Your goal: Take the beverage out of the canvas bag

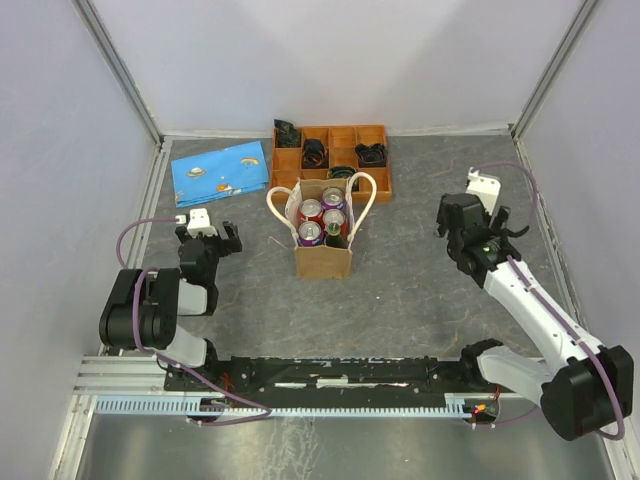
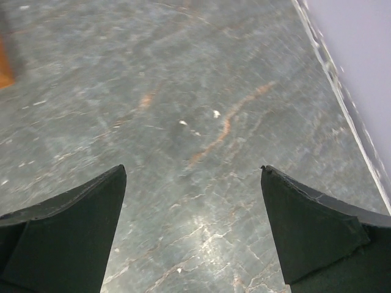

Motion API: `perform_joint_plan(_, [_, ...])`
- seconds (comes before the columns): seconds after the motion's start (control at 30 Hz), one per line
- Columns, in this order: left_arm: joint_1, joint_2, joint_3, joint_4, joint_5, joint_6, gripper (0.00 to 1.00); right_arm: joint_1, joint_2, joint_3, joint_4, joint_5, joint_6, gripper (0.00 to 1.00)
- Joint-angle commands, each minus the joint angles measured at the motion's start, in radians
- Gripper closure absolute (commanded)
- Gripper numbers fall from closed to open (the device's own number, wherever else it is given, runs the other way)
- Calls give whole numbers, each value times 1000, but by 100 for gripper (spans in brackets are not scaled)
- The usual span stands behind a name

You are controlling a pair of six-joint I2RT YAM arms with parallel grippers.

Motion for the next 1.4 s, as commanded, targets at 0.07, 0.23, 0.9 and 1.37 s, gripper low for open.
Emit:
perform_joint_plan(0.07, [-3, 6, 24, 32, 14, 48, 1, 201, 16, 158, 61, 15, -153, 1])
perform_joint_plan(0.23, [-3, 6, 25, 32, 13, 48, 1, 403, 41, 238, 133, 59, -224, 5])
perform_joint_plan(0.9, [-4, 6, 24, 32, 13, 48, 1, 622, 447, 629, 107, -301, -285, 35])
perform_joint_plan(1.37, [-3, 5, 24, 33, 14, 48, 1, 622, 503, 567, 83, -318, -208, 26])
